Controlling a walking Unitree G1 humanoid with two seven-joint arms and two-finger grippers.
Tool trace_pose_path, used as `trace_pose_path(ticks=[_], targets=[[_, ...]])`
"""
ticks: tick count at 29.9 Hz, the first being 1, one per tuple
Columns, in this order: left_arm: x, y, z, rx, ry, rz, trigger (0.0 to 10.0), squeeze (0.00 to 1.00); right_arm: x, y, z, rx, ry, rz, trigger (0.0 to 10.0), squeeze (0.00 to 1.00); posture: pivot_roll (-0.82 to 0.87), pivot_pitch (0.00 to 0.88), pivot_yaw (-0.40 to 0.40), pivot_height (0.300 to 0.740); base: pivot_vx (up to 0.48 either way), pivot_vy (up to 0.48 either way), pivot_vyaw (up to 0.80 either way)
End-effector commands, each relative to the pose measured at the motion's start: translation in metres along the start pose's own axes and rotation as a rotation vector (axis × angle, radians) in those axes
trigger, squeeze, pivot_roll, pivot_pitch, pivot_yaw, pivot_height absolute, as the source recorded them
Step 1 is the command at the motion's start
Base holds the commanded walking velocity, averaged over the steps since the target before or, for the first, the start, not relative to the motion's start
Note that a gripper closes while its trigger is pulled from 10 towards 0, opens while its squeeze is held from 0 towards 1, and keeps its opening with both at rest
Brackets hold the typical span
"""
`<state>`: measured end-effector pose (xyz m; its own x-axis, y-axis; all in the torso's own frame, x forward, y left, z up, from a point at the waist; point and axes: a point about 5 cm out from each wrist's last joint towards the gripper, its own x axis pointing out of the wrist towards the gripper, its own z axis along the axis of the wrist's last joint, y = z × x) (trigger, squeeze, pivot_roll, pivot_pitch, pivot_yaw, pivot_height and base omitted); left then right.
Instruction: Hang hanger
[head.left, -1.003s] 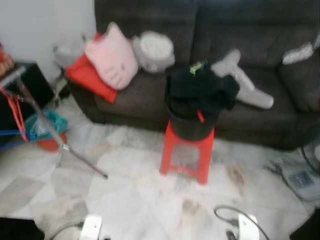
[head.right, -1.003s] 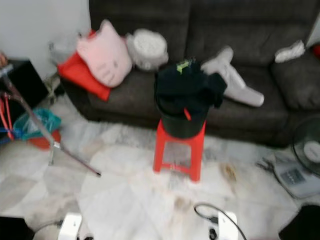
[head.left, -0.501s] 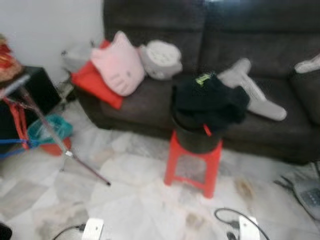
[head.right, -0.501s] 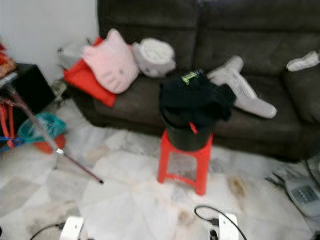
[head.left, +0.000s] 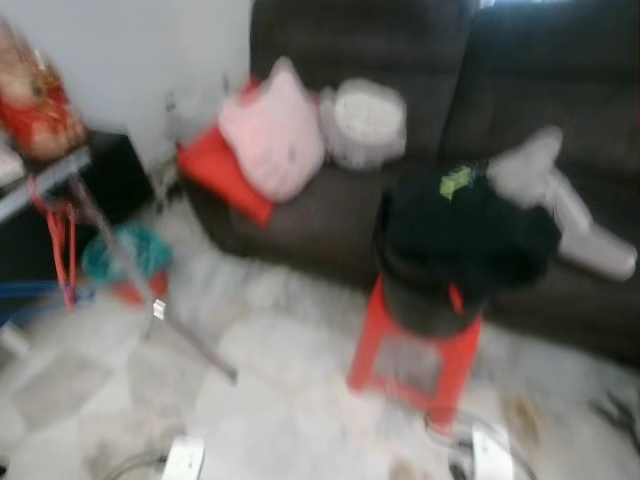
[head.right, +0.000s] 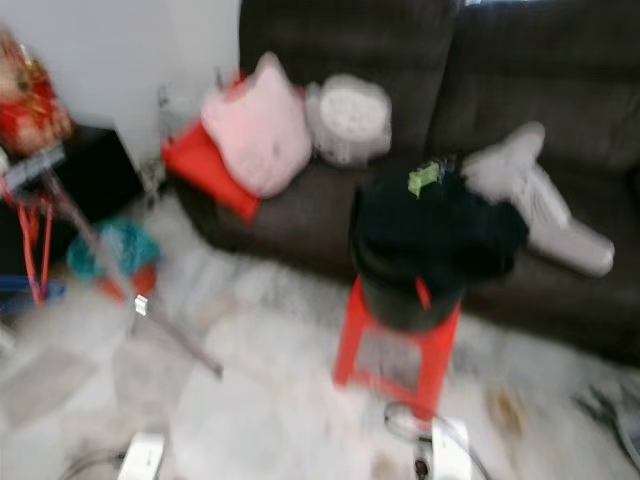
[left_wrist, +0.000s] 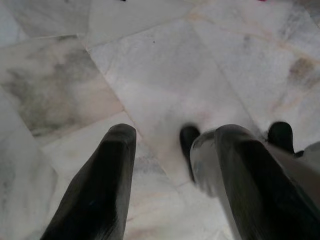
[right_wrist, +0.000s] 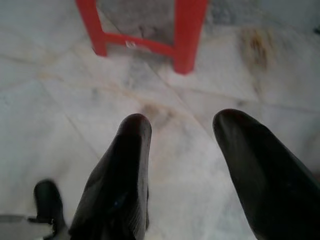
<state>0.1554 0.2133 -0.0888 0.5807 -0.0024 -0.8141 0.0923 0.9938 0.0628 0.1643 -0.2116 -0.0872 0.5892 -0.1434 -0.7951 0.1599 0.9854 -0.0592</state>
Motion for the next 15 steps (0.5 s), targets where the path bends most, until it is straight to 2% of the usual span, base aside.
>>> trace_pose_path(ticks=[1, 2, 10, 15], targets=[[-0.0022, 0.0062, -0.0049, 0.009, 0.016, 0.019, 10.0, 0.0, 0.0004, 0.0093, -0.0007, 0.017, 0.006, 0.019, 10.0, 0.0, -0.06, 0.0, 0.02, 0.74, 0.255, 0.0, 0.0], [-0.0022, 0.0061, -0.0049, 0.009, 0.016, 0.019, 10.0, 0.0, 0.0004, 0.0094, -0.0005, 0.017, 0.006, 0.019, 10.0, 0.0, -0.06, 0.0, 0.02, 0.74, 0.255, 0.0, 0.0], [-0.0021, 0.0061, -0.0054, 0.014, 0.02, 0.025, 10.0, 0.0, 0.0006, 0.0095, -0.0001, 0.011, 0.007, 0.022, 10.0, 0.0, -0.06, 0.0, 0.021, 0.74, 0.252, 0.0, -0.76], [-0.0034, 0.0124, -0.007, 0.028, 0.034, 0.041, 10.0, 0.0, 0.0009, 0.0095, 0.0023, 0.017, -0.007, 0.019, 10.0, 0.0, -0.06, 0.0, 0.02, 0.74, 0.049, 0.0, 0.0]])
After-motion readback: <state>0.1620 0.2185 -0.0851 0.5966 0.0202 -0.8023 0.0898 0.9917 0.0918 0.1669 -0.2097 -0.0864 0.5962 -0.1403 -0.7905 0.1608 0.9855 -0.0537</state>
